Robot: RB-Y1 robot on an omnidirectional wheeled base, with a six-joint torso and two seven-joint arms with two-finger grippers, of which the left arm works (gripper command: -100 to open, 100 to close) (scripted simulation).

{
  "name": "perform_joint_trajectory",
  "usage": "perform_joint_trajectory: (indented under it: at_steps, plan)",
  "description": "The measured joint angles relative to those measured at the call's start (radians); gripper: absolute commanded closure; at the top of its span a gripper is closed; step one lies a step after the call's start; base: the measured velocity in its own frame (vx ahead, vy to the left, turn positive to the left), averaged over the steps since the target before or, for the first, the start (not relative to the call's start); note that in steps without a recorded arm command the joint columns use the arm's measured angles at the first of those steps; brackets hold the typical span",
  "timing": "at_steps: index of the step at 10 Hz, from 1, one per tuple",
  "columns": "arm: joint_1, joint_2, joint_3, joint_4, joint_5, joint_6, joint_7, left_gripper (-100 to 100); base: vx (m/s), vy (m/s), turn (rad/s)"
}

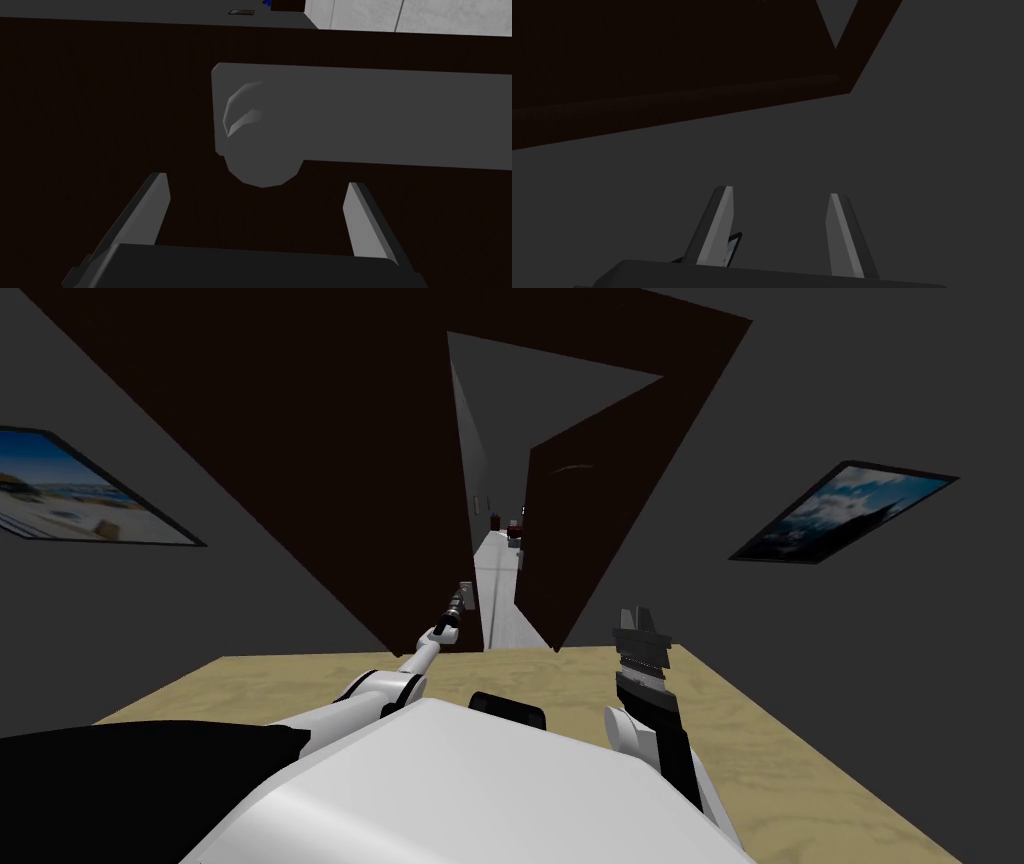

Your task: Push the door open

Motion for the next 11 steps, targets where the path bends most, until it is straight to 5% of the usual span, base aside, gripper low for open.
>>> perform_joint_trajectory:
  at_steps: [3, 4, 11]
  plan:
    - [-0.001, 0.001, 0.005, 0.005, 0.001, -0.002, -0.002, -100, 0.14, 0.042, -0.015]
    - [-0.002, 0.001, 0.006, 0.005, 0.001, -0.002, -0.003, 100, -0.012, 0.0, 0.003]
    - [-0.006, -0.003, 0.008, 0.008, 0.0, -0.001, -0.007, 100, 0.031, -0.001, 0.025]
